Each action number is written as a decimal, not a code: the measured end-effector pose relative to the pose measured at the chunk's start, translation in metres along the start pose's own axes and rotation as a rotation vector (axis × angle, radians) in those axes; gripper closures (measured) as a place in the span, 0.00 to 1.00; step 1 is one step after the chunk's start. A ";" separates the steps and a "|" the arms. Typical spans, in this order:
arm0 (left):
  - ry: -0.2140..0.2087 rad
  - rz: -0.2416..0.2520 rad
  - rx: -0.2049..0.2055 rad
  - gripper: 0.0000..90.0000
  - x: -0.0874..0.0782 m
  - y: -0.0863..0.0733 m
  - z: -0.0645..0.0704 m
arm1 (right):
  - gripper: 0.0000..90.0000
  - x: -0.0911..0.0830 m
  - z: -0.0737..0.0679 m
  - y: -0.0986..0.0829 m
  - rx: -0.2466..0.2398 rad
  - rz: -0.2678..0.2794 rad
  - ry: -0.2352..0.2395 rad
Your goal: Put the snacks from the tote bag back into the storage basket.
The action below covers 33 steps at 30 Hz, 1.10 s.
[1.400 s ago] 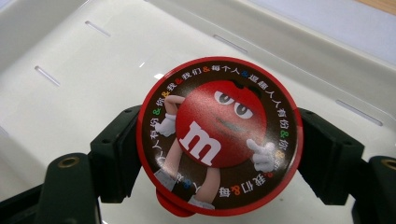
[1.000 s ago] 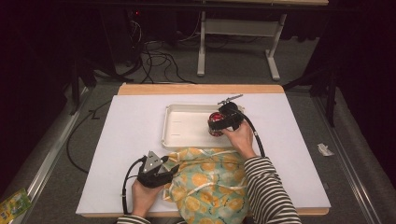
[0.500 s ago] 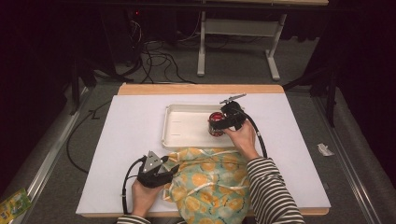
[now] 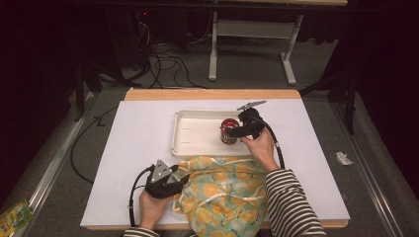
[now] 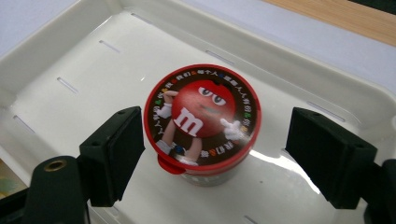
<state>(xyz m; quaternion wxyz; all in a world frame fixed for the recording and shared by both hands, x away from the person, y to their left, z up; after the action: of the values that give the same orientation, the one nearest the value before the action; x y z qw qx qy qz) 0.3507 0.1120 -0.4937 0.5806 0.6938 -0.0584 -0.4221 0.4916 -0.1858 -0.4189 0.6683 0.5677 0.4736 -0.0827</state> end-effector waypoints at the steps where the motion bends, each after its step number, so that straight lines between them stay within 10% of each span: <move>1: 0.000 0.001 -0.001 0.48 0.000 0.000 0.000 | 0.23 -0.001 0.001 -0.001 0.007 0.008 -0.001; 33: 0.003 0.000 0.006 0.48 0.000 0.000 0.000 | 0.36 -0.040 0.005 -0.022 -0.016 0.090 0.022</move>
<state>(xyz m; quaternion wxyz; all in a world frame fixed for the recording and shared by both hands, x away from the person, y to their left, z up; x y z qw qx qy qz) 0.3505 0.1116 -0.4938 0.5784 0.6964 -0.0586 -0.4208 0.4589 -0.2147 -0.4053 0.6705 0.5841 0.4555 -0.0426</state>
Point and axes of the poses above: each handheld gripper's, and its own axes: x roughly forward along the jaws, y roughly out of its top, z roughly to its right, the point moved 2 cm from there along x, roughly forward along the jaws, and after that the axes turned 4 degrees about y, right-handed, at the moved point
